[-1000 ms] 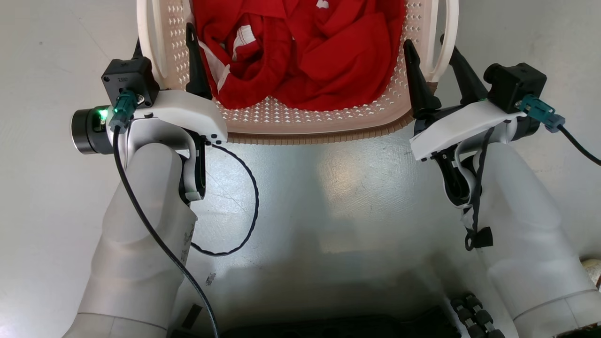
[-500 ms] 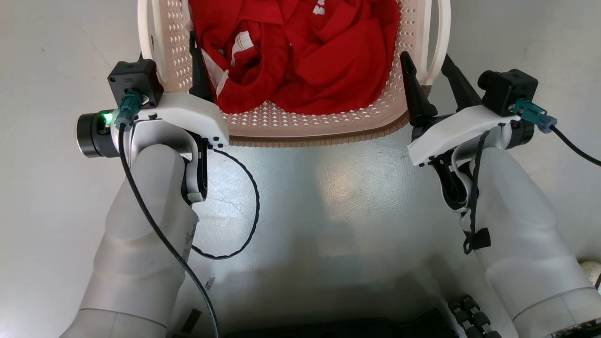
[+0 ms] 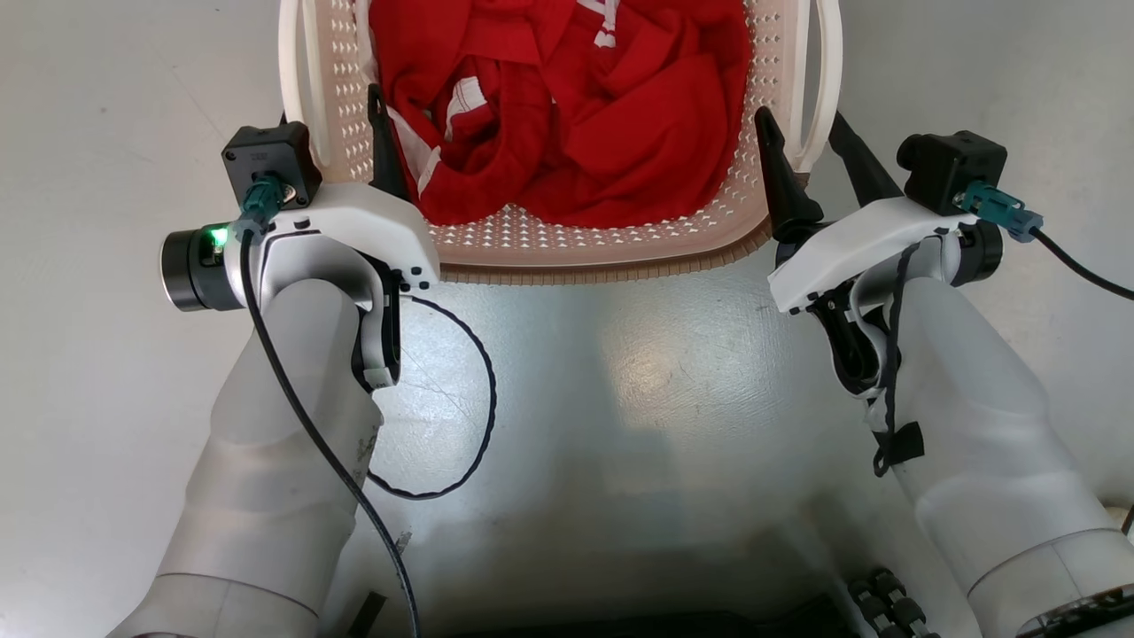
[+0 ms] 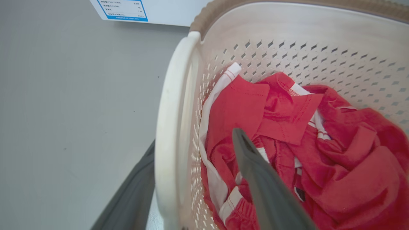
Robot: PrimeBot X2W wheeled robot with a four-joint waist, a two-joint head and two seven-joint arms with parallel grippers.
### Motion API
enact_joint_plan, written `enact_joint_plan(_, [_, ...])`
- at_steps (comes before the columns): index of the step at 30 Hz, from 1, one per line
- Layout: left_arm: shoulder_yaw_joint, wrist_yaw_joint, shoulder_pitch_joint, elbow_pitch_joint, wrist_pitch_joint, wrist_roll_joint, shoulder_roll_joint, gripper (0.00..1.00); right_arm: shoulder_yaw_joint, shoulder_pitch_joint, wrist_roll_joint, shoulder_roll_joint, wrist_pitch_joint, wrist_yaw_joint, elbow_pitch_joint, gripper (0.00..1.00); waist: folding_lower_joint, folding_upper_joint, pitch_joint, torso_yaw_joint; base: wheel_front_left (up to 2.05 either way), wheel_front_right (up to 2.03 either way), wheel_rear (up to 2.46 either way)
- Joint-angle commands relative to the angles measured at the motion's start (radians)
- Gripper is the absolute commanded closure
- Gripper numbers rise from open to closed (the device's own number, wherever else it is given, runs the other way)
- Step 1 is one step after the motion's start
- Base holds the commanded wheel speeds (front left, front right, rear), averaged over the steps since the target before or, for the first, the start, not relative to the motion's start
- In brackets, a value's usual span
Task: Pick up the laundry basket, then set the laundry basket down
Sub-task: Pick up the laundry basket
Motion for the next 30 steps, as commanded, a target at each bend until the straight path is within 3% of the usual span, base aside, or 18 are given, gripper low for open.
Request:
enact_joint_plan(1, [0.011, 0.013, 0.004, -0.003, -0.005, -0.01, 0.018, 0.08, 0.019, 0.028, 0.008, 0.019, -0.014, 0.007, 0.0, 0.0, 0.0, 0.0, -0.002, 0.002, 0.0, 0.0, 0.0])
enact_joint_plan(5, [0.0, 0.017, -0.002, 0.013, -0.005, -0.022, 0.018, 0.31, 0.023, 0.023, 0.015, 0.019, -0.014, 0.007, 0.007, 0.0, 0.0, 0.0, -0.004, 0.002, 0.0, 0.0, 0.0])
enact_joint_plan(11, [-0.015, 0.022, -0.007, 0.038, -0.005, -0.037, 0.018, 0.31, 0.019, 0.021, 0.015, 0.019, -0.014, 0.007, 0.01, 0.0, 0.0, 0.0, -0.009, 0.002, 0.0, 0.0, 0.0])
enact_joint_plan(13, [-0.02, 0.023, -0.01, 0.047, -0.005, -0.043, 0.018, 0.42, 0.016, 0.021, 0.019, 0.019, -0.014, 0.007, 0.009, 0.0, 0.0, 0.0, -0.012, 0.003, 0.0, 0.0, 0.0])
enact_joint_plan(17, [-0.029, 0.029, -0.017, 0.058, -0.005, -0.046, 0.018, 0.49, 0.011, 0.022, 0.02, 0.019, -0.014, 0.007, 0.011, 0.0, 0.0, 0.0, -0.015, 0.004, 0.0, 0.0, 0.0])
enact_joint_plan(18, [-0.031, 0.03, -0.018, 0.059, -0.005, -0.046, 0.018, 0.54, 0.011, 0.021, 0.02, 0.019, -0.014, 0.007, 0.012, 0.04, 0.0, 0.0, -0.015, 0.005, 0.0, 0.0, 0.0])
enact_joint_plan(19, [-0.033, 0.03, -0.02, 0.061, -0.005, -0.047, 0.018, 0.59, 0.011, 0.021, 0.022, 0.019, -0.014, 0.007, 0.012, 0.28, 0.0, 0.0, -0.015, 0.005, 0.0, 0.0, 0.0])
enact_joint_plan(20, [-0.036, 0.03, -0.023, 0.063, -0.005, -0.044, 0.018, 0.74, 0.01, 0.02, 0.023, 0.019, -0.014, 0.007, 0.013, 0.52, 0.0, 0.0, -0.014, 0.005, 0.0, 0.0, 0.0])
enact_joint_plan(21, [-0.039, 0.03, -0.026, 0.065, -0.005, -0.041, 0.018, 1.0, 0.01, 0.02, 0.025, 0.019, -0.014, 0.007, 0.014, 0.66, 0.0, 0.0, -0.014, 0.005, 0.0, 0.0, 0.0])
enact_joint_plan(24, [-0.046, 0.026, -0.033, 0.072, -0.005, -0.043, 0.018, 1.0, 0.013, 0.018, 0.038, 0.019, -0.014, 0.007, 0.024, 0.95, 0.0, 0.0, -0.01, 0.006, 0.0, 0.0, 0.0])
enact_joint_plan(25, [-0.048, 0.024, -0.036, 0.076, -0.005, -0.048, 0.018, 1.0, 0.016, 0.017, 0.042, 0.019, -0.014, 0.007, 0.027, 1.0, 0.0, 0.0, -0.009, 0.006, 0.0, 0.0, 0.0])
enact_joint_plan(30, [-0.059, 0.026, -0.047, 0.081, -0.005, -0.056, 0.018, 1.0, 0.018, 0.016, 0.05, 0.019, -0.014, 0.007, 0.036, 1.0, 0.0, 0.0, -0.007, 0.007, 0.0, 0.0, 0.0])
